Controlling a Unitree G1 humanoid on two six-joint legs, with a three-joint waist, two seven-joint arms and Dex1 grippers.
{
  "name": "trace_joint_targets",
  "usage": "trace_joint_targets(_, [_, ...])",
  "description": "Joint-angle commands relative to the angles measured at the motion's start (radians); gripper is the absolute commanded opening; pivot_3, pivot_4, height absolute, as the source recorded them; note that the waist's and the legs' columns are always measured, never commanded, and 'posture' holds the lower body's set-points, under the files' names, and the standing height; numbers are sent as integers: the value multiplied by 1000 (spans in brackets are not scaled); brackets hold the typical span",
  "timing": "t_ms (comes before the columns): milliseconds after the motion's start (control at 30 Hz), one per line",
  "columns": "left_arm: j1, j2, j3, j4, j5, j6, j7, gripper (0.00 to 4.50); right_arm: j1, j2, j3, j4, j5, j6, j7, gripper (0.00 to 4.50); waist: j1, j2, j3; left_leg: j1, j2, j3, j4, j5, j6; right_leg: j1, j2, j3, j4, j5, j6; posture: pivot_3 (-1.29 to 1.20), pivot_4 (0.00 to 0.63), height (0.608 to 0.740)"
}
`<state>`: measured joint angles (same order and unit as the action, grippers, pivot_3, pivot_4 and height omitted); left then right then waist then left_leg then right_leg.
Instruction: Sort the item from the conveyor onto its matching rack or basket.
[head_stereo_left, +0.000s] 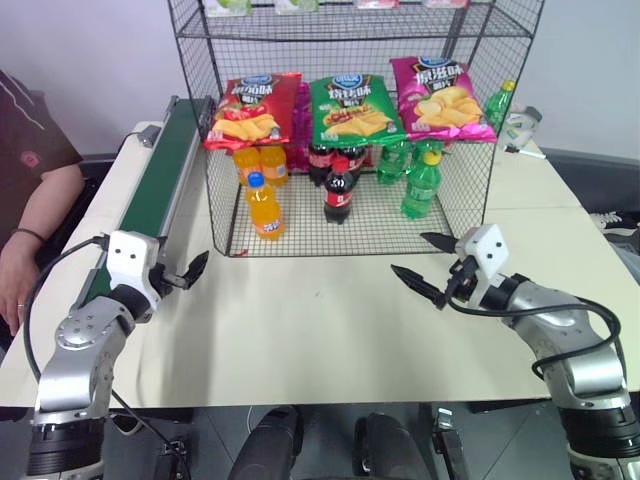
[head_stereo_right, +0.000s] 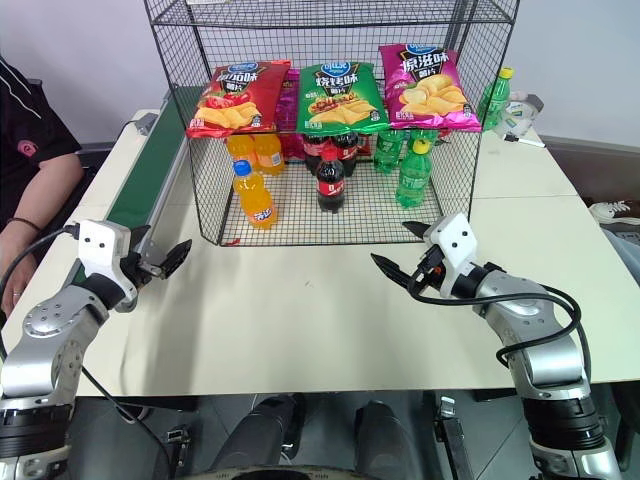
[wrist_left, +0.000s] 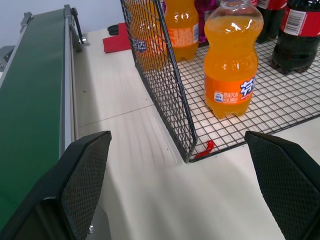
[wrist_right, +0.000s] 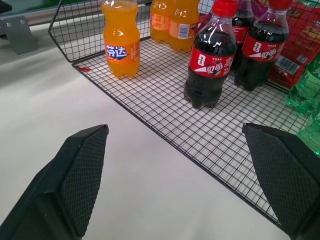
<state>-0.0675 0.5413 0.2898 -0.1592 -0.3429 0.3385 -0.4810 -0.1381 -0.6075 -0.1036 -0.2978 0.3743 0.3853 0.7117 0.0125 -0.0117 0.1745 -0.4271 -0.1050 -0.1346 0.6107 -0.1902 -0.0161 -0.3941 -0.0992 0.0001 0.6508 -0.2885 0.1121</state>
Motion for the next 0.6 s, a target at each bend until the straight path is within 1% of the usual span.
trace_joint_targets(33, [2,11,18,-30,-5,-7,-7,4472,-11,6,-7,-24,3,-21,-1,4500,0,0,0,0,0,0,0,0,0,0,0,0,0,0,0,0,150,740])
trace_joint_targets(300, [4,6,24,-27,-6,-9,-2,4472,-7,6,-8,-23,4,-19,-2,4500,0,0,0,0,0,0,0,0,0,0,0,0,0,0,0,0,150,740])
trace_joint_targets(600, [-3,-3,27,-11,-1,-3,21,4472,-17,33,11,-13,-11,-29,-15,4500,0,0,0,0,0,0,0,0,0,-1,0,0,0,0,0,0,150,740])
